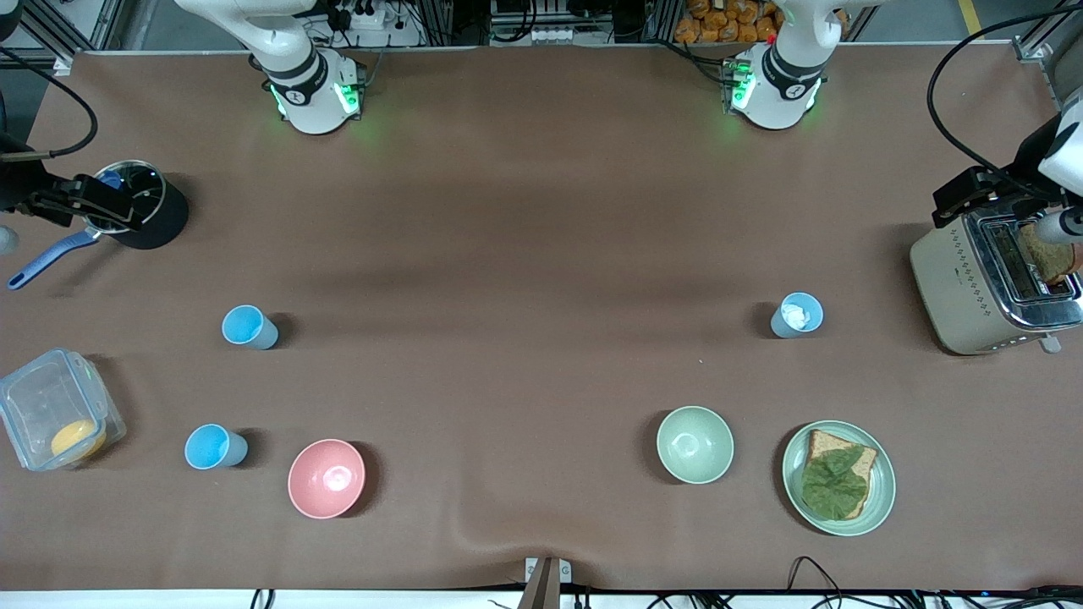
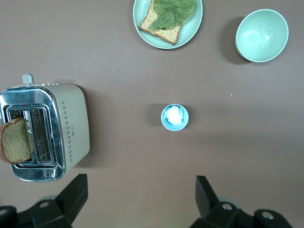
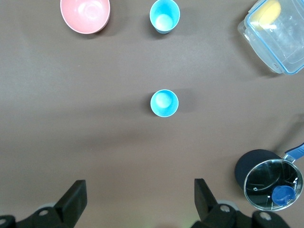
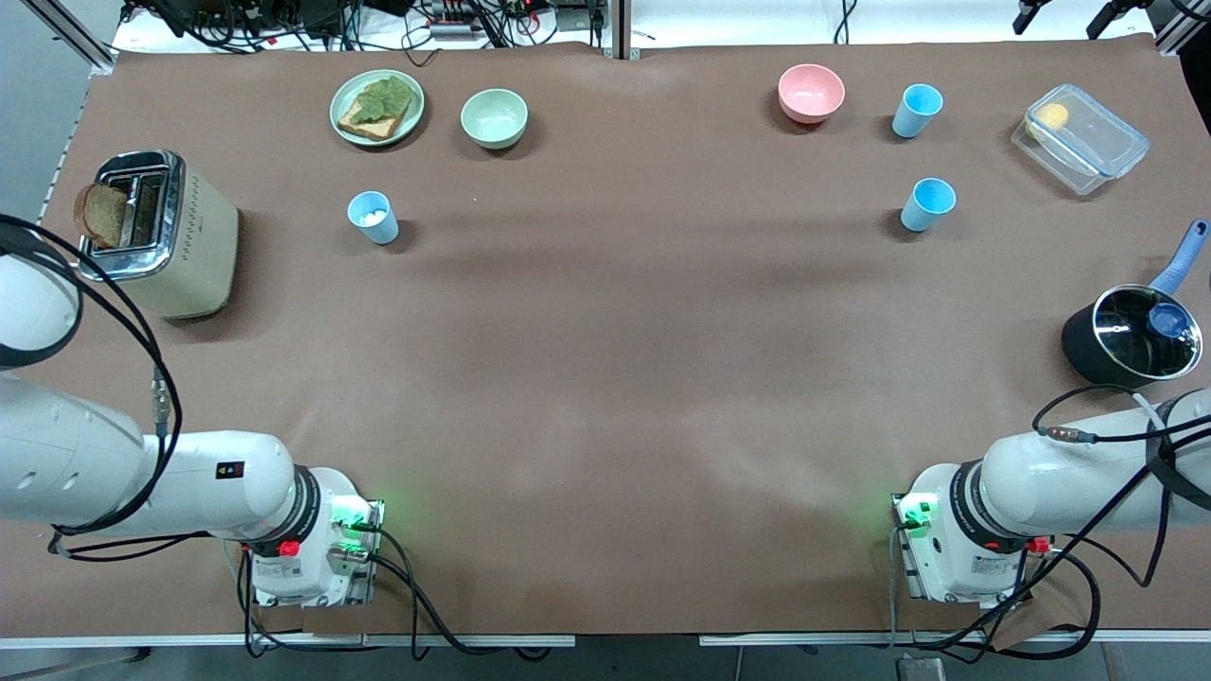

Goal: Stack blue cups with both arms
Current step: 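Reach the right gripper and the left gripper toward two blue cups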

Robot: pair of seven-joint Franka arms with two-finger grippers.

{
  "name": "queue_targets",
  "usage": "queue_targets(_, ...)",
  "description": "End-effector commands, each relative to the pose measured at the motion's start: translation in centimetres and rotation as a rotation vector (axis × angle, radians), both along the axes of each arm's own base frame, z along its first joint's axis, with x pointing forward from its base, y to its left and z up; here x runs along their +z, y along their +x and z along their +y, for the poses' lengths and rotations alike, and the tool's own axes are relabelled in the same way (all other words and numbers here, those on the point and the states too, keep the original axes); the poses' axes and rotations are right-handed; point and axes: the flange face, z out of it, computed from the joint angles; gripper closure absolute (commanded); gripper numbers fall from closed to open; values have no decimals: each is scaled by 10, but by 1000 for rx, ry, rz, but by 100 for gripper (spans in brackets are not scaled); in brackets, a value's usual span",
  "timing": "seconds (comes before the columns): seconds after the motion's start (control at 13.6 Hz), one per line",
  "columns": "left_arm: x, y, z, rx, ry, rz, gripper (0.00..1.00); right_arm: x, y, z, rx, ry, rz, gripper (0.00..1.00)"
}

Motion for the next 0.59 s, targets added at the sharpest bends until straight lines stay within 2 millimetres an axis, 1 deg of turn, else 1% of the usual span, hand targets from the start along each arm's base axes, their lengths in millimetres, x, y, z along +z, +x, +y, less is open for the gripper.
queue_targets(0.0,2,0,1,-18,-32,-1,0,3,-4,4,-15,4,-9,0)
queue_targets(0.07,1,1,1,-13,-32,2,0,3,-5,2,-16,2,-6,0)
queue_targets(0.15,-7,5,1,-19,-32,16,0,3,-4,1,-18,2,-7,0)
queue_targets(0.22,-20,12,7,-13,-35,39,0,3,-4,1,-18,2,-7,0)
queue_targets(0.3,-40,21,8,-8,-43,54,0,3,-4,1,-18,2,-9,0)
queue_targets(0.37,-73,34,8,-4,-60,81,0,4,-4,1,-18,2,-12,0)
queue_targets(0.44,-101,42,6,-4,-66,72,0,1,-3,2,-17,2,-7,0)
queue_targets(0.52,-132,45,6,-4,-67,53,0,1,-3,2,-17,2,-7,0)
